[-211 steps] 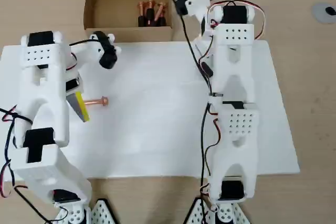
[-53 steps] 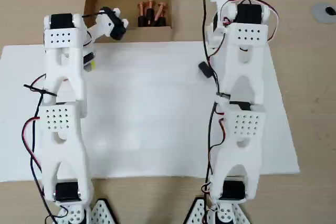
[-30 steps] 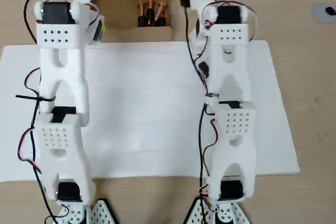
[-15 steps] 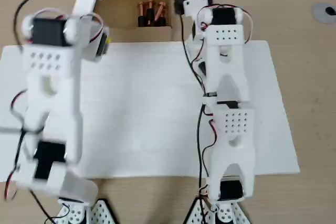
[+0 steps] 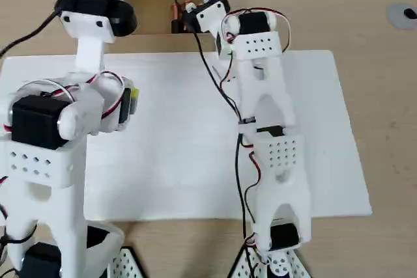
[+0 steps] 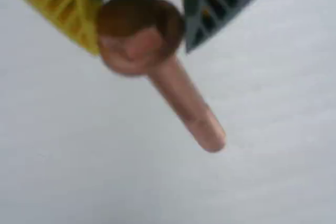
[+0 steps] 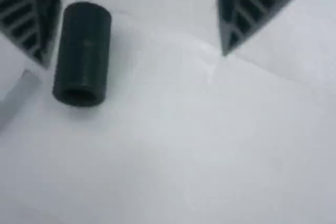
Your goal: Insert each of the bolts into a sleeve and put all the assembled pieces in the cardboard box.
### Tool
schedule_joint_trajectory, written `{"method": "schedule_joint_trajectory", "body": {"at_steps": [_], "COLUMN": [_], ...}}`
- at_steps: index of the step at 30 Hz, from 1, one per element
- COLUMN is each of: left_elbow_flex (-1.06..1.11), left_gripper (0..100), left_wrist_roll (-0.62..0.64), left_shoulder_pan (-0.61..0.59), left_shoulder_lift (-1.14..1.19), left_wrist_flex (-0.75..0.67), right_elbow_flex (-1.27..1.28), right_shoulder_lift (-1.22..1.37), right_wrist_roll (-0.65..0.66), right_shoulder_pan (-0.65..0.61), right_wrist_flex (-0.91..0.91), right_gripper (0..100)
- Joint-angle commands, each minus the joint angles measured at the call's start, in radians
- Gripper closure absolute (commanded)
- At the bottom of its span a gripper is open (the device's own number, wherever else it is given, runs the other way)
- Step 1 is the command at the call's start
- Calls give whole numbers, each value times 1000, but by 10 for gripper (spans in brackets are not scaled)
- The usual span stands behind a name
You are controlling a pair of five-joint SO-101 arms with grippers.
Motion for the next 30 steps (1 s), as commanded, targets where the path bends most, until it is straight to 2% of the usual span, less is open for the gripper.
{"method": "schedule_joint_trajectory", "body": {"at_steps": [1, 7, 14, 18, 22, 26, 30], "left_elbow_flex": [54, 321, 379, 279, 66, -146, -209], "left_gripper": [972, 972, 971, 972, 973, 989, 990], "left_wrist_roll": [31, 35, 32, 31, 5, -46, -48], "left_shoulder_pan": [14, 5, -74, -132, -189, -210, -204], "left_shoulder_lift": [-31, 1, 246, 515, 740, 857, 912], "left_wrist_flex": [0, 2, 2, 2, 2, 2, 2], "right_elbow_flex": [-2, -10, -28, -38, -38, -38, -36], "right_shoulder_lift": [-13, -15, -12, -12, -12, -10, -8], "right_wrist_roll": [54, 55, 55, 55, 55, 55, 55], "right_shoulder_pan": [-8, -5, -5, -5, -5, -8, -12], "right_wrist_flex": [20, 20, 18, 18, 18, 18, 18], "right_gripper": [749, 749, 749, 749, 749, 749, 749]}}
